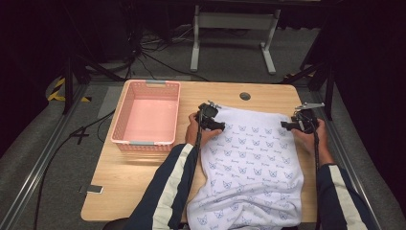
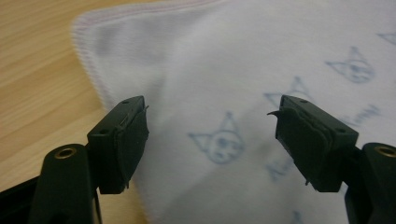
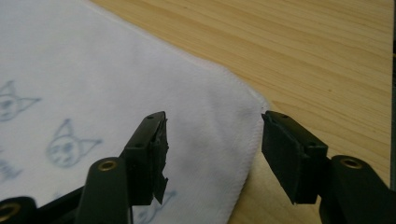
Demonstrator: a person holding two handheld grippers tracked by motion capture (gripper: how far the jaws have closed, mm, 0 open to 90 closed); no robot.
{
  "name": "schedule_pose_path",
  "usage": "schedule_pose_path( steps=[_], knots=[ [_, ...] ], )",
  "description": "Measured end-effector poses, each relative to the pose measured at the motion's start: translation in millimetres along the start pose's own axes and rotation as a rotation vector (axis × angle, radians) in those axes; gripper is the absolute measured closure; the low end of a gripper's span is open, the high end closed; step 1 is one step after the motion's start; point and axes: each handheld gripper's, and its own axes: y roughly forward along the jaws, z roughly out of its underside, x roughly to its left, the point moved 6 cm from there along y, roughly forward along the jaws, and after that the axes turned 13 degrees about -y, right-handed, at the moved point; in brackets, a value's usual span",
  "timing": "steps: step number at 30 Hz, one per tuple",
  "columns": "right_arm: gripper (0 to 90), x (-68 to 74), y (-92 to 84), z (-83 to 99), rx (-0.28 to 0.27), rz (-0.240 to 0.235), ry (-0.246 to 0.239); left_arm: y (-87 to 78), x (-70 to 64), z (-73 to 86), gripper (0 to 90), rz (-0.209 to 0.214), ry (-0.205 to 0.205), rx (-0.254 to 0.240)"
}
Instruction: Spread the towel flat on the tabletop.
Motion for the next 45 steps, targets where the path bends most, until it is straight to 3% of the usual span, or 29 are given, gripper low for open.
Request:
schedule_pose_path(
  steps=[1,3,5,7,10,12,14,17,20,24,26,32,33,36,40,43,44,45],
  knots=[
    [41.8,0.0,0.0,0.0,0.0,0.0,0.0,0.0,0.0,0.0,27.1,0.0,0.0,0.0],
    [40.3,-6.3,7.9,1.2,0.019,0.025,0.045,6.1,9.8,-0.4,27.1,-0.046,-0.057,0.01],
    [39.0,-12.4,10.6,0.0,0.014,0.043,0.092,9.1,11.2,-2.4,25.7,-0.035,-0.076,-0.013],
    [38.9,-15.9,11.8,-2.7,-0.006,0.07,0.125,10.5,9.6,-4.5,27.5,-0.036,-0.054,-0.005],
    [34.0,-15.1,20.6,2.1,0.058,0.056,0.123,10.2,8.9,-4.4,31.2,-0.031,-0.05,-0.006],
    [34.8,-16.1,22.4,2.7,0.035,0.036,0.16,7.7,7.7,-3.4,38.5,-0.015,-0.022,0.009],
    [40.8,-15.7,22.2,2.5,0.025,0.017,0.14,5.5,4.9,-3.2,54.6,0.012,0.004,0.02],
    [64.6,-12.2,18.3,1.6,0.023,-0.04,0.108,3.7,-0.5,-1.4,79.6,0.044,0.024,0.03],
    [82.7,-8.2,17.1,0.4,0.019,-0.084,0.103,2.0,-3.8,-1.9,83.0,0.059,0.033,0.007],
    [86.7,-4.9,13.7,0.6,-0.001,-0.103,0.088,-11.5,-8.9,-12.1,83.0,0.087,0.005,-0.068],
    [87.0,-4.3,5.6,-3.3,-0.058,-0.123,0.084,-23.9,-18.3,-19.4,82.9,0.115,0.015,-0.097],
    [87.3,9.4,-30.7,-18.9,-0.165,-0.199,-0.001,-65.6,-49.5,-22.5,83.7,0.18,0.124,-0.136],
    [87.3,9.4,-30.7,-18.9,-0.165,-0.199,-0.001,-65.6,-49.5,-22.5,83.7,0.18,0.124,-0.136],
    [87.3,24.3,-54.6,-18.4,-0.203,-0.243,-0.061,-92.6,-58.8,-13.1,83.8,0.225,0.19,-0.153],
    [87.3,43.7,-91.3,-11.1,-0.281,-0.303,-0.116,-123.3,-65.4,13.5,84.0,0.305,0.268,-0.138],
    [87.3,62.3,-114.8,2.8,-0.302,-0.337,-0.162,-139.7,-70.6,43.8,84.0,0.365,0.325,-0.111],
    [87.3,78.1,-129.1,15.8,-0.309,-0.392,-0.217,-145.3,-71.5,54.9,84.0,0.382,0.359,-0.105],
    [87.3,78.1,-129.1,15.8,-0.309,-0.392,-0.217,-149.9,-73.0,67.0,84.0,0.406,0.361,-0.099]
  ],
)
